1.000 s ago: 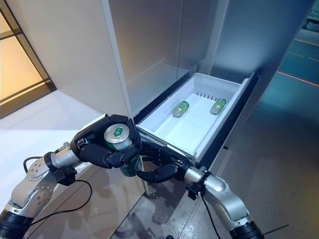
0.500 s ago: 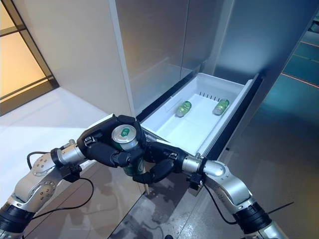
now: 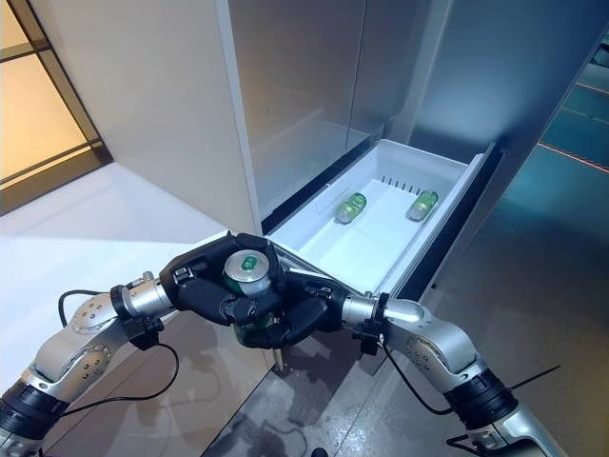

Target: Put drinks into fridge and close the fridge

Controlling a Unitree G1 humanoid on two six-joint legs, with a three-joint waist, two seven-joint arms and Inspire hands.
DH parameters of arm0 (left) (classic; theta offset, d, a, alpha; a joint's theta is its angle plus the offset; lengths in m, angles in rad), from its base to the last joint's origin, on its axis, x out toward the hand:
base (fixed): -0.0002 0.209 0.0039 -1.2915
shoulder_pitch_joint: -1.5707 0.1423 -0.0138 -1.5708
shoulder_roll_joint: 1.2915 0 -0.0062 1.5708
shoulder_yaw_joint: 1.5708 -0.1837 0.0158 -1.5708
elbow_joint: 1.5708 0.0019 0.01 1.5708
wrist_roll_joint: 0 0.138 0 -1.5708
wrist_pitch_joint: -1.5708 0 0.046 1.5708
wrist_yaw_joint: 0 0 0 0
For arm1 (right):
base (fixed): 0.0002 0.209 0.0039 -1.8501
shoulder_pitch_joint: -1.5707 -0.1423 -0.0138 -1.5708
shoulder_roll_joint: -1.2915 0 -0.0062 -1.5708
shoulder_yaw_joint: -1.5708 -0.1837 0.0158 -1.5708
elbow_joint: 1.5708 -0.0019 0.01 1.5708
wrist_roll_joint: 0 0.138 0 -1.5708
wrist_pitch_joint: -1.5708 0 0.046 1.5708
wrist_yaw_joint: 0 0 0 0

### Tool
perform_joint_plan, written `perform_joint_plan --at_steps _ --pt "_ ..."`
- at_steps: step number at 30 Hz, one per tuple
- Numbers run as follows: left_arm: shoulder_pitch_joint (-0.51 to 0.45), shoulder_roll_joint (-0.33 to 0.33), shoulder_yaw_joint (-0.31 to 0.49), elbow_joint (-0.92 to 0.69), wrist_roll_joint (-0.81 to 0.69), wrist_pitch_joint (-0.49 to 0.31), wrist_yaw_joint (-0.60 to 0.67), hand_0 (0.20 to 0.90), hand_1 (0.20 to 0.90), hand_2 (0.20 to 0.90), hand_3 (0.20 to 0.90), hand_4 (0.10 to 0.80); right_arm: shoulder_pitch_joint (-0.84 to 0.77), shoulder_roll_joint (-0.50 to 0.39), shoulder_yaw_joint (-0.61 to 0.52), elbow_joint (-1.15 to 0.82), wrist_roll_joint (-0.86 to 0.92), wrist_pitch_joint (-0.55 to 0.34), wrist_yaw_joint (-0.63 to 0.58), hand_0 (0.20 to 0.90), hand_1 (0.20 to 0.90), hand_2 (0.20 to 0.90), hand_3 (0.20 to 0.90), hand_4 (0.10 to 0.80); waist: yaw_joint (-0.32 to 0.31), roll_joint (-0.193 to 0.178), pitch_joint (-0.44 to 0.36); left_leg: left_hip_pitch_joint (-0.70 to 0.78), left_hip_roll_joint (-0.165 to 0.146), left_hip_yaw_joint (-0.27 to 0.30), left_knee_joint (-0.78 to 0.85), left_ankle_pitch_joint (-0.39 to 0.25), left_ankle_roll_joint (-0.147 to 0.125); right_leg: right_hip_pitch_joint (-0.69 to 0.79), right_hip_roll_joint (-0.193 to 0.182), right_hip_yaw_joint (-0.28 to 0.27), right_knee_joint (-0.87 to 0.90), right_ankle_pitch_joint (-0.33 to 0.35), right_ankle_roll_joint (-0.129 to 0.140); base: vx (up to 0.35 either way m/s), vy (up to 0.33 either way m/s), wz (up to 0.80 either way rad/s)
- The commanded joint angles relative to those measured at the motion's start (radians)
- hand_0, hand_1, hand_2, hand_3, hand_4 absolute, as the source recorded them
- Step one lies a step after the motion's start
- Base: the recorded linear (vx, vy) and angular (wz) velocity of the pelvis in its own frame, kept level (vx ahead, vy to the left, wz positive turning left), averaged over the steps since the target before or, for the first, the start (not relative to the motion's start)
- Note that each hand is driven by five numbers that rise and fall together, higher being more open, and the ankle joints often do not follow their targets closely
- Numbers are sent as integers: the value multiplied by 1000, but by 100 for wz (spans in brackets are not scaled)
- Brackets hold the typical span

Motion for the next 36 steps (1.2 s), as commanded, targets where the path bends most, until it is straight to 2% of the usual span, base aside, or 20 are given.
perform_joint_plan --at_steps 1,6,10,15,20,21,22,23,26,36 --pt "-213 -93 14 -29 -158 -240 49 300 300 300 200 100 -61 134 50 -78 233 -39 -19 900 900 900 900 800 9 -35 -69 -24 -37 3 19 -37 11 31 -6 -6 72 -122 72 0 0 0" --pt "-185 -170 5 -51 -146 -322 66 300 300 300 200 100 -4 225 71 -54 270 -46 -65 900 900 900 900 800 6 -32 -68 -24 -36 3 19 -37 11 29 -5 -4 74 -123 72 0 0 0" --pt "-167 -205 -2 -75 -131 -322 94 300 300 300 200 100 29 255 79 -57 240 -82 -91 900 900 900 900 800 3 -31 -67 -26 -37 1 20 -38 12 26 -4 1 74 -124 71 0 0 0" --pt "-154 -239 -2 -95 -148 -305 144 300 300 300 200 100 32 260 84 -77 104 -164 -102 900 900 900 900 800 -3 -29 -65 -28 -42 -13 20 -36 14 22 2 19 74 -123 69 0 0 0" --pt "-142 -274 -5 -100 -133 -295 153 300 300 300 200 100 27 252 84 -107 49 -174 -117 900 900 900 900 800 -9 -31 -63 -29 -43 -12 20 -35 15 20 4 28 75 -123 69 0 0 0" --pt "-142 -280 -6 -99 -127 -295 153 300 300 300 200 100 25 252 84 -112 40 -183 -127 700 700 700 667 567 -11 -31 -62 -29 -43 -12 21 -36 16 19 5 31 76 -122 69 0 0 0" --pt "-141 -286 -5 -100 -122 -291 154 300 300 300 200 100 24 253 84 -114 37 -190 -137 429 429 429 351 251 -11 -32 -62 -28 -44 -13 20 -35 16 20 6 32 76 -122 69 0 0 0" --pt "-139 -290 -5 -104 -116 -290 157 300 300 300 200 100 24 254 79 -120 27 -208 -151 300 300 300 200 100 -15 -31 -61 -27 -45 -15 20 -35 17 18 8 38 77 -121 68 0 0 0" --pt "-139 -301 -7 -101 -100 -292 158 300 300 300 200 100 16 258 71 -123 1 -235 -165 300 300 300 200 100 -17 -30 -60 -28 -47 -18 22 -37 19 16 10 44 78 -121 67 0 0 0" --pt "-142 -315 -9 -108 -61 -302 183 300 300 300 200 100 -14 242 46 -144 -44 -235 -231 300 300 300 200 100 -21 -28 -55 -26 -48 -23 25 -41 23 15 15 53 91 -130 65 -14 5 -6"
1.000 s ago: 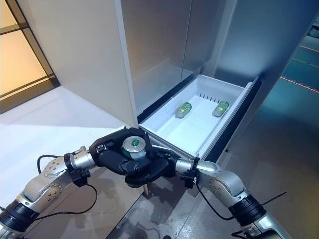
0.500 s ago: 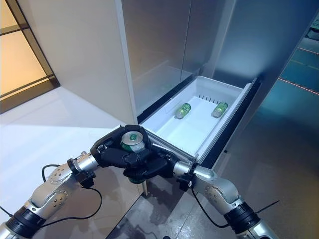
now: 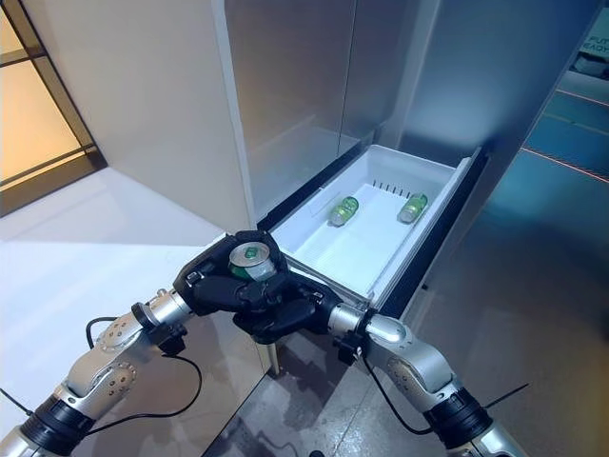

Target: Put drinks into fridge and close the fridge

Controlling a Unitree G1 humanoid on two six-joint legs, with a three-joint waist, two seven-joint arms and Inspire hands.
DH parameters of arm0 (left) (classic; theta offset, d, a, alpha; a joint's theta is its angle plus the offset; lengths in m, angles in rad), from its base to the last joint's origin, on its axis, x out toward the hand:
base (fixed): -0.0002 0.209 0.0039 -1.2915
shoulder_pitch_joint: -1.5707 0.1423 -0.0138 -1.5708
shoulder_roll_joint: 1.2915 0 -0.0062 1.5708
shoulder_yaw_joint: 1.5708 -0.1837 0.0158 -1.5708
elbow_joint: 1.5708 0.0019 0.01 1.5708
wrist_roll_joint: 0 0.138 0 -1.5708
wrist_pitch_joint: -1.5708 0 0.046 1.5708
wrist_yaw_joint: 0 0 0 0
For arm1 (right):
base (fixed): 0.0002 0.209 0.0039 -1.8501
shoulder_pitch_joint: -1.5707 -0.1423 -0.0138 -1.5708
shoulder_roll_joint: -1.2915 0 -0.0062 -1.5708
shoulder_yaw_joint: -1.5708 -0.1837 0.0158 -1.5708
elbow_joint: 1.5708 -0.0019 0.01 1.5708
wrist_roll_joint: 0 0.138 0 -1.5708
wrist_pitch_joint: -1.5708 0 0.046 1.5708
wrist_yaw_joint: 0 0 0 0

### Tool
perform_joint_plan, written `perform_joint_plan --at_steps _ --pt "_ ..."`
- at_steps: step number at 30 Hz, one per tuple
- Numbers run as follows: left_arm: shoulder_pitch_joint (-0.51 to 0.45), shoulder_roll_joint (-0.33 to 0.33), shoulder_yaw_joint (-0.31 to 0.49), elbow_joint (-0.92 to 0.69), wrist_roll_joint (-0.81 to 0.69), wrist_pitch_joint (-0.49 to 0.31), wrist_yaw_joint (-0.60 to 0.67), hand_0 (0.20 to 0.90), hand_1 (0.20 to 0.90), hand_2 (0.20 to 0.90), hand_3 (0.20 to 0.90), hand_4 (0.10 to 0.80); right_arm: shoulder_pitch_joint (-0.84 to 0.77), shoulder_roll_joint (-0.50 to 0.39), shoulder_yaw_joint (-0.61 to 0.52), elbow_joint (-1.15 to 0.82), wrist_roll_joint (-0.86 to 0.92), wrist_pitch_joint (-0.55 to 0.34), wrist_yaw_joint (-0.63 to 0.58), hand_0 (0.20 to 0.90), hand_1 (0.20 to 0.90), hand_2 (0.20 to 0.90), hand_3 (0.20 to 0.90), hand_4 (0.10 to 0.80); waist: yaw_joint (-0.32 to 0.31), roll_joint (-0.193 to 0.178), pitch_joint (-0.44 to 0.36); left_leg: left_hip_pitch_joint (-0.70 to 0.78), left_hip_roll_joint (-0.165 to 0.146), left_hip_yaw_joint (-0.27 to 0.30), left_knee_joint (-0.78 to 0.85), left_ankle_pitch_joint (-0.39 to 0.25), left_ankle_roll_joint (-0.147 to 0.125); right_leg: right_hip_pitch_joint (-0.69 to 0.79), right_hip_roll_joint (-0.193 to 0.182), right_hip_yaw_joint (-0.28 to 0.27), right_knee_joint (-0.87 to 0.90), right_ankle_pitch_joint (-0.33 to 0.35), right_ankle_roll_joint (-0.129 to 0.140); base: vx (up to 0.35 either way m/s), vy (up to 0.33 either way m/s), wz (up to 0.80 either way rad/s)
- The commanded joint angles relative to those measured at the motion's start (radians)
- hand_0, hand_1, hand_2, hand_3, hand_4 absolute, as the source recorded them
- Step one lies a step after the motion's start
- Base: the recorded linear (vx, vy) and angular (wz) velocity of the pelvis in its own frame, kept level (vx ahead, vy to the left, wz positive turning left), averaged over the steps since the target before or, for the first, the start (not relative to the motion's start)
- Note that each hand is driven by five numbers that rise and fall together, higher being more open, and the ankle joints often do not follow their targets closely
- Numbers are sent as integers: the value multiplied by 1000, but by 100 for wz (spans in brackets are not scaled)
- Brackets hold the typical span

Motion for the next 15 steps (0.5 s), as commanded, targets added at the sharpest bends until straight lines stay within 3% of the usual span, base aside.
perform_joint_plan --at_steps 1,10,12,13,15 --pt "-195 -155 21 -140 -32 -234 -51 300 300 300 200 100 -97 136 18 -128 80 -67 -22 300 300 300 200 100 -14 -18 -48 -34 -45 -45 25 -41 22 18 13 23 91 -140 64 0 0 0" --pt "-191 -150 31 -139 37 -280 -21 300 300 300 200 100 -120 109 -22 -124 -9 -81 -88 300 300 300 200 100 -13 -21 -47 -40 -43 -41 33 -41 21 11 14 16 100 -138 60 -11 -2 0" --pt "-194 -144 34 -139 70 -298 -4 672 672 672 634 534 -135 91 -43 -120 -22 -87 -125 300 300 300 200 100 -12 -23 -46 -40 -43 -42 34 -43 21 11 14 13 103 -140 59 0 0 0" --pt "-195 -144 35 -137 79 -304 -2 900 900 900 900 800 -140 88 -51 -115 -31 -91 -137 300 300 300 200 100 -12 -24 -46 -40 -43 -43 35 -43 21 11 14 12 104 -141 59 0 0 0" --pt "-198 -139 39 -133 106 -329 11 900 900 900 900 800 -152 80 -66 -108 -54 -106 -161 300 300 300 200 100 -12 -26 -45 -38 -43 -44 35 -44 22 12 14 11 106 -141 58 0 0 0"
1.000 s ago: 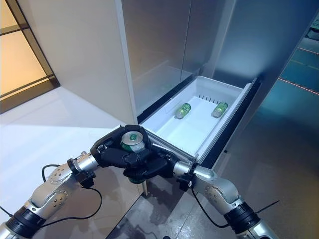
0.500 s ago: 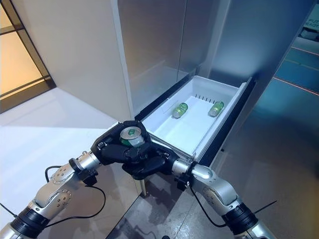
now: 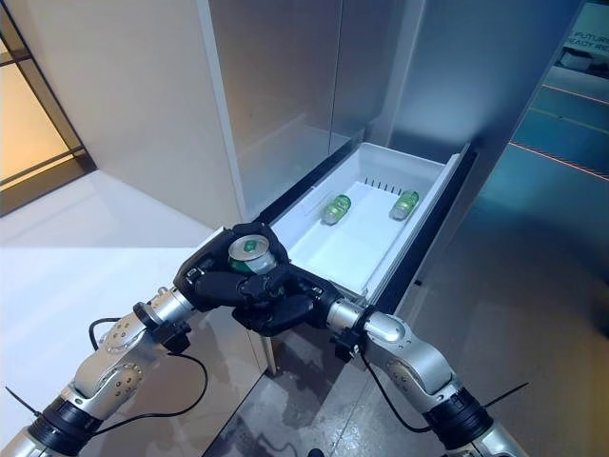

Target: Put drinks into fridge and close the fridge

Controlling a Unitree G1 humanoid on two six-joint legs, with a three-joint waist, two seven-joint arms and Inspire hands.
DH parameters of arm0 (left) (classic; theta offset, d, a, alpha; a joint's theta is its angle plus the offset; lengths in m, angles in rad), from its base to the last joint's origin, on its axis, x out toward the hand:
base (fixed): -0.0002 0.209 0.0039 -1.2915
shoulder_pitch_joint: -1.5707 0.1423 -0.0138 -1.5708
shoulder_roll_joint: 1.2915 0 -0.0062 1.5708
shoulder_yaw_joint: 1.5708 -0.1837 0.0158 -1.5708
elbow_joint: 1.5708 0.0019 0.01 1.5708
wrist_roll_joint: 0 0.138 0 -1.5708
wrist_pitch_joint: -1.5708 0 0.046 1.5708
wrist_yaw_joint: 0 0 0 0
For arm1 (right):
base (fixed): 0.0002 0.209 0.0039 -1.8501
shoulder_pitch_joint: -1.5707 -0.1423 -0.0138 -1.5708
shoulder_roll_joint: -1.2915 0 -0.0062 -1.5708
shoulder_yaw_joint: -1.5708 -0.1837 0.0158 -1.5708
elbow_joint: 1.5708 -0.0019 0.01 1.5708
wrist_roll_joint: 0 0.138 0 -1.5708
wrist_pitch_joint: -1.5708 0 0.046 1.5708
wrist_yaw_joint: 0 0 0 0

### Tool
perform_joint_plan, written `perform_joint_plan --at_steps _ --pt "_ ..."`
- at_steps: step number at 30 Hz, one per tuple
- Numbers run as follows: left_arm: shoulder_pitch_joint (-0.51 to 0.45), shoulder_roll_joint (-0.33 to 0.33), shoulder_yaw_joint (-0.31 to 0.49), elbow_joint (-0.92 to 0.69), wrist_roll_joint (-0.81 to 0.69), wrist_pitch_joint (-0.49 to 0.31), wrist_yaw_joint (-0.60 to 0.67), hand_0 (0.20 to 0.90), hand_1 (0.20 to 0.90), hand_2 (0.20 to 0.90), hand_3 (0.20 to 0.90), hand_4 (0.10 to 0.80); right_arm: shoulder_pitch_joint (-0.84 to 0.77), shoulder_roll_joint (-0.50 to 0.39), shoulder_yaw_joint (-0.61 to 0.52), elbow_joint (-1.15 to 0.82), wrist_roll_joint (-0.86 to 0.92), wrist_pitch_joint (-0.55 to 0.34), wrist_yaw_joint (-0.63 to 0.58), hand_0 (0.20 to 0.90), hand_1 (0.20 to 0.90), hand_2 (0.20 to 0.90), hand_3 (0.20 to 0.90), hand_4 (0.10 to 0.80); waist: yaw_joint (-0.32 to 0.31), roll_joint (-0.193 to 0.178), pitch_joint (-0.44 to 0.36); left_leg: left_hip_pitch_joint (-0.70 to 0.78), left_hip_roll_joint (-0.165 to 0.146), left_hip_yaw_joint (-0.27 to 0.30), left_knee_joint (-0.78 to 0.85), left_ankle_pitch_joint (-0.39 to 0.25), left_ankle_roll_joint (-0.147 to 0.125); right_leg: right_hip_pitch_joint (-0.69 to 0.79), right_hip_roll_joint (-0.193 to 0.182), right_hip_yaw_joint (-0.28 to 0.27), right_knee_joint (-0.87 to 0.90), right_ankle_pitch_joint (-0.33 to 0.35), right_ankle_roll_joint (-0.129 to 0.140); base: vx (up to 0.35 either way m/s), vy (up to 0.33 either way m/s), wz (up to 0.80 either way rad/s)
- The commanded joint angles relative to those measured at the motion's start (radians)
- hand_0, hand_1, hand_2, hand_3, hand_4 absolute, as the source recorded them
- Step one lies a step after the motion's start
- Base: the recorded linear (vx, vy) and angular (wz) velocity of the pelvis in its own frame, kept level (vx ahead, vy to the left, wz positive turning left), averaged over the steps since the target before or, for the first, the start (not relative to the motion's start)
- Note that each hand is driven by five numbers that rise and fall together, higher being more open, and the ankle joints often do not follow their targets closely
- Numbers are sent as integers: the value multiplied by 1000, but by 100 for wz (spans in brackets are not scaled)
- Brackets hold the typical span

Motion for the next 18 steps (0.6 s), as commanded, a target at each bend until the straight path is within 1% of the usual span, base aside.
perform_joint_plan --at_steps 1,3,7,8,10,12,15,18 --pt "-199 -117 41 -134 77 -264 15 900 900 900 900 800 -153 83 -68 -54 -18 -94 -140 300 300 300 200 100 7 -27 -44 -35 -44 -46 36 -46 22 16 14 11 106 -142 59 0 0 0" --pt "-203 -111 47 -135 113 -299 38 900 900 900 900 800 -171 72 -92 -48 -55 -107 -180 300 300 300 200 100 9 -28 -44 -35 -45 -47 38 -49 22 16 14 10 106 -143 58 0 0 0" --pt "-219 -107 58 -129 184 -344 101 900 900 900 900 800 -233 49 -140 -26 -112 -125 -276 300 300 300 200 100 11 -31 -44 -33 -44 -48 39 -52 22 17 15 7 109 -145 56 0 0 0" --pt "-221 -107 59 -128 187 -345 104 900 900 900 900 800 -238 47 -143 -23 -119 -128 -281 300 300 300 200 100 11 -32 -44 -33 -44 -48 39 -53 22 18 15 7 109 -145 56 0 0 0" --pt "-238 -104 68 -115 212 -348 144 900 900 900 900 800 -293 35 -176 5 -154 -125 -350 300 300 300 200 100 14 -34 -42 -35 -44 -50 43 -56 22 17 16 6 113 -147 54 0 0 0" --pt "-247 -103 71 -109 225 -349 163 900 900 900 900 800 -317 28 -188 18 -182 -123 -377 300 300 300 200 100 14 -35 -42 -35 -45 -50 45 -59 23 17 16 6 115 -149 53 0 0 0" --pt "-274 -93 75 -89 264 -331 220 900 900 900 900 800 -397 -12 -220 87 -212 -128 -457 300 300 300 200 100 18 -40 -43 -36 -44 -51 50 -63 23 18 17 1 120 -152 50 0 0 0" --pt "-284 -87 79 -65 266 -310 237 900 900 900 900 800 -438 -43 -247 145 -245 -150 -498 300 300 300 200 100 21 -43 -43 -38 -45 -54 57 -65 23 17 17 -2 127 -157 47 0 0 0"
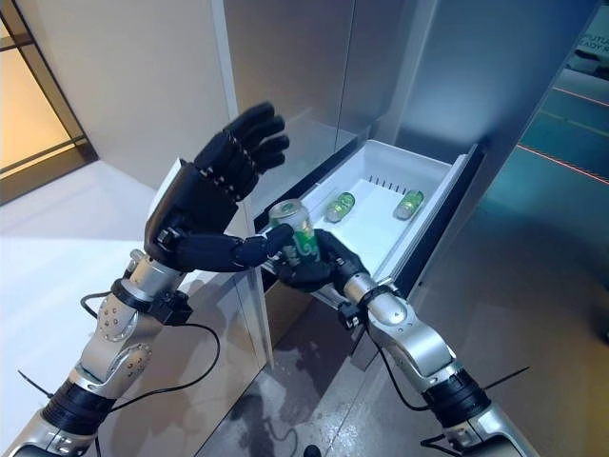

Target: Put drinks into fridge and close the fridge

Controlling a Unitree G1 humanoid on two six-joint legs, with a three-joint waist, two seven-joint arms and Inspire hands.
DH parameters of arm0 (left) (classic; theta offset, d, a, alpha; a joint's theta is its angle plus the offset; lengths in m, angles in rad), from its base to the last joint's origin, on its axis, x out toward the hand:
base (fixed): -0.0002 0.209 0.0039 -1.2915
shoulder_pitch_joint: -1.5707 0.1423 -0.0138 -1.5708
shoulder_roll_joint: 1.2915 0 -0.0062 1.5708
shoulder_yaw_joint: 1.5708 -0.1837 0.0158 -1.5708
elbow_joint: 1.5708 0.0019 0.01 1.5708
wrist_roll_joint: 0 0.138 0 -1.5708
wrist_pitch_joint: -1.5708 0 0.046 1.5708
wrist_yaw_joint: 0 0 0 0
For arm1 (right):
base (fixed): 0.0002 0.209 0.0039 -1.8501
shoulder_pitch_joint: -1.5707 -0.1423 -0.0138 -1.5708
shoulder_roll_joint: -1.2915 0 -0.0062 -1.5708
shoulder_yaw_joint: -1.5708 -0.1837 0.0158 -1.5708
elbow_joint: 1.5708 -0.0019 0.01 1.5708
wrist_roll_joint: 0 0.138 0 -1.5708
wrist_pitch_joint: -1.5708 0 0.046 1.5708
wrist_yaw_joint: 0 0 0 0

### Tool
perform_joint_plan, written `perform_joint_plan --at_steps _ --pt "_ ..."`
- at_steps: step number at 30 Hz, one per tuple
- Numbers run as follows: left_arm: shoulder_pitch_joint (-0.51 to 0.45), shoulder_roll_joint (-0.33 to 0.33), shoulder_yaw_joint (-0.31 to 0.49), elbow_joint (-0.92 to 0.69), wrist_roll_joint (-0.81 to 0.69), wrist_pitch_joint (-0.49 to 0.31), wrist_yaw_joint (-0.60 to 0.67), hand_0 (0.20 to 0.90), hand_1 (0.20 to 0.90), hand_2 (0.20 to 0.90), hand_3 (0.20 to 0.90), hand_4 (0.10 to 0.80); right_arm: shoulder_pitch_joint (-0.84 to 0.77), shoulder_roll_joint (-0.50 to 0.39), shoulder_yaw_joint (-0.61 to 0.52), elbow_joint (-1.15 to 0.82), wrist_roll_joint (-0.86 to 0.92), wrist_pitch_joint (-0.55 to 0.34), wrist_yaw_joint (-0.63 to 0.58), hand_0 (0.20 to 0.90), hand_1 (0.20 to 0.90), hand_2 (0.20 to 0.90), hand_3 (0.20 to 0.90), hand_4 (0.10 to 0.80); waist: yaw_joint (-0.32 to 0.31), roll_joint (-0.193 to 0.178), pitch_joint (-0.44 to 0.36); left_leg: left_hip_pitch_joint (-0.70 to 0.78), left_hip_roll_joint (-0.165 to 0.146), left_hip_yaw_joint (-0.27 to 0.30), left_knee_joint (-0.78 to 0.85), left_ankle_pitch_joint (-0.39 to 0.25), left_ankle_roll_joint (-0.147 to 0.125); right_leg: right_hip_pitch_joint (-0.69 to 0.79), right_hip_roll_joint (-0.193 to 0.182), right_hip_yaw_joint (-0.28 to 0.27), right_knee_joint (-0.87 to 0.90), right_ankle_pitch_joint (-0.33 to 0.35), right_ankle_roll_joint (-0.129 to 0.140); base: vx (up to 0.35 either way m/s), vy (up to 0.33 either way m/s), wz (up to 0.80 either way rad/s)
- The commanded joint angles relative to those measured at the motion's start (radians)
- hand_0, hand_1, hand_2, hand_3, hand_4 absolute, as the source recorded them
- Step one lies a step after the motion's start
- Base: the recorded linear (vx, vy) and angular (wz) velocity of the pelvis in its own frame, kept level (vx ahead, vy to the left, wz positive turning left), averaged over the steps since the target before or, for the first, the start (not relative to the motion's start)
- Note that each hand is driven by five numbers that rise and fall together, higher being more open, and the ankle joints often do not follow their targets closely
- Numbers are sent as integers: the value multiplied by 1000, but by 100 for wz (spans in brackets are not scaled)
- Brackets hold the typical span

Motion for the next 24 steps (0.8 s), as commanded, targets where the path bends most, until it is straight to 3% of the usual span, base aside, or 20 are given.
perform_joint_plan --at_steps 1,5,8,11,12,19,24 --pt "-128 -17 6 17 8 -62 57 900 900 900 900 800 -315 -31 -184 -9 -46 -165 -96 300 300 300 200 100 0 -30 -76 -35 -45 -53 58 -66 23 18 18 0 130 -157 45 0 0 0" --pt "-130 -18 2 40 -11 -12 59 900 900 900 900 800 -355 -73 -205 52 -72 -195 -136 300 300 300 200 100 6 -33 -76 -37 -47 -59 65 -69 24 18 18 -2 137 -161 43 9 -5 1" --pt "-114 -31 -6 68 -77 68 10 900 900 900 900 800 -391 -109 -212 106 -82 -222 -161 300 300 300 200 100 15 -35 -74 -40 -49 -68 73 -72 24 20 18 -5 140 -162 42 36 -22 8" --pt "-66 -69 -35 97 -211 223 -94 900 900 900 900 800 -449 -153 -200 181 -79 -246 -196 300 300 300 200 100 32 -37 -72 -46 -53 -80 87 -74 23 22 15 -14 143 -162 40 50 -22 13" --pt "-62 -73 -38 99 -210 225 -103 900 900 900 900 800 -455 -155 -198 188 -79 -247 -198 300 300 300 200 100 33 -37 -72 -47 -53 -81 88 -74 23 22 15 -15 143 -162 40 47 -13 9" --pt "174 -173 -178 170 -668 682 -333 900 900 900 900 800 -614 -257 -124 483 -44 -282 -193 300 300 300 200 100 82 -40 -65 -57 -55 -105 108 -83 10 36 4 -55 143 -175 36 93 -11 17" --pt "334 -207 -286 280 -643 855 -454 900 900 900 900 800 -699 -292 -54 691 -50 -313 -177 300 300 300 200 100 118 -46 -43 -74 -51 -110 116 -77 2 36 -9 -92 150 -181 33 68 -21 28"
